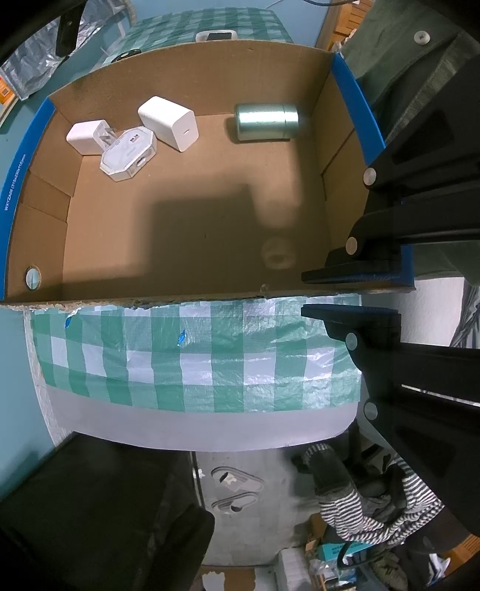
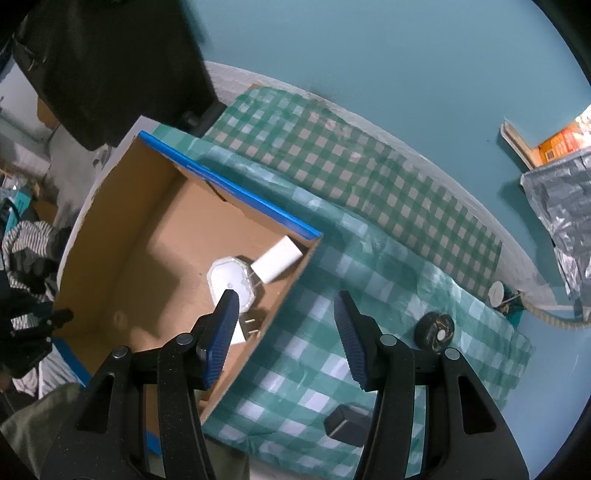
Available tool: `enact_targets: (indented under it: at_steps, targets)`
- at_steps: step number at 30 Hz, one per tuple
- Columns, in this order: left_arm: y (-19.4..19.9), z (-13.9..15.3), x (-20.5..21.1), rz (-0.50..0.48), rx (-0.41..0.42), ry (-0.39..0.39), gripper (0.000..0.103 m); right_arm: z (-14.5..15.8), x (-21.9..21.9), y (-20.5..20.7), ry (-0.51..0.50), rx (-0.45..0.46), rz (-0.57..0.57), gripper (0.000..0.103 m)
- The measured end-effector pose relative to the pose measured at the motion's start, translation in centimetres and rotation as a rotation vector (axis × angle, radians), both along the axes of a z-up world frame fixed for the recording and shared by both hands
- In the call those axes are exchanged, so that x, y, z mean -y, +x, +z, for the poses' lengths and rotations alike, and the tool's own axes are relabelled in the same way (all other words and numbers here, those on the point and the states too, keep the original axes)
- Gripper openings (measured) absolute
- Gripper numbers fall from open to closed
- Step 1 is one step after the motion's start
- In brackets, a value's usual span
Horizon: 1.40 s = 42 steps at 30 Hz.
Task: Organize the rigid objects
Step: 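Open the right gripper and withdraw it from the box, then move the right gripper to the black round fan and grasp it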
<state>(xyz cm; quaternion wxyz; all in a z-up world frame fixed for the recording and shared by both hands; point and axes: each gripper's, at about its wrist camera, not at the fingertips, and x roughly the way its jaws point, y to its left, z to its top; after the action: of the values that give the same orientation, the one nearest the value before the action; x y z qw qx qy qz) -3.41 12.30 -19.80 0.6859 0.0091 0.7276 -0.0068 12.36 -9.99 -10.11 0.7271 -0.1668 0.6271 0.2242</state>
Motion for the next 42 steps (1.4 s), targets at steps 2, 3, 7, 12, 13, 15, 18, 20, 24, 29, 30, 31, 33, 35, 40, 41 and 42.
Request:
enact_targets:
  at_steps: [2,3,7,12,13,15,18,20,24,29,30,31,33,35,40,41,42]
  targets:
    - [0.0,0.0,0.0,0.001,0.001,0.001,0.011,0.2,0.6,-0.1,0.006,-0.004,-0.013,0.054]
    - [0.0,0.0,0.0,0.001,0.002,0.000,0.011,0.2,0.9,0.0,0.008,-0.008,-0.021,0.054]
    - [-0.1,0.1,0.0,0.001,0.002,-0.001,0.011,0.1,2.5,-0.1,-0.002,-0.010,-0.047,0.055]
    - [-0.1,0.1,0.1,-0.001,0.003,0.000,0.011,-0.3,4.8,0.2,-0.015,-0.023,-0.101,0.058]
    - [-0.1,0.1,0.1,-0.002,0.003,0.000,0.011,-0.4,5.3,0.3,-0.014,-0.027,-0.115,0.058]
    - [-0.1,0.1,0.1,-0.002,0.003,0.001,0.011,-0.7,6.6,0.6,-0.013,-0.039,-0.151,0.058]
    - [-0.1,0.1,0.1,-0.001,0.003,0.001,0.011,-1.3,8.4,1.2,-0.029,-0.050,-0.191,0.058]
    - [-0.1,0.1,0.1,0.000,0.002,0.001,0.011,-1.8,9.7,1.6,-0.043,-0.058,-0.217,0.060]
    - [-0.1,0.1,0.2,0.000,0.002,0.003,0.011,-2.9,12.2,2.5,-0.047,-0.082,-0.282,0.064]
    - [-0.2,0.1,0.3,-0.002,0.000,0.007,0.010,-4.3,15.6,4.2,-0.049,-0.112,-0.376,0.068]
    - [-0.2,0.1,0.3,-0.001,0.000,0.008,0.011,-4.8,16.3,4.5,-0.050,-0.122,-0.397,0.068]
    - [-0.2,0.1,0.3,0.000,0.000,0.008,0.011,-5.3,17.0,4.9,-0.054,-0.132,-0.415,0.069]
    - [-0.2,0.1,0.3,0.001,-0.001,0.010,0.011,-6.4,18.1,5.4,-0.066,-0.158,-0.441,0.069]
    - [-0.2,0.1,0.3,0.004,-0.001,0.011,0.011,-7.6,18.9,6.0,-0.070,-0.185,-0.459,0.069]
    - [-0.1,0.0,0.4,0.015,-0.001,0.017,0.011,-10.0,20.5,6.6,-0.078,-0.199,-0.503,0.069]
    - [-0.1,-0.1,0.4,0.018,-0.002,0.018,0.011,-10.5,20.8,6.7,-0.063,-0.203,-0.512,0.069]
    - [-0.1,-0.1,0.4,0.020,-0.003,0.019,0.010,-10.8,21.0,6.8,-0.047,-0.211,-0.518,0.069]
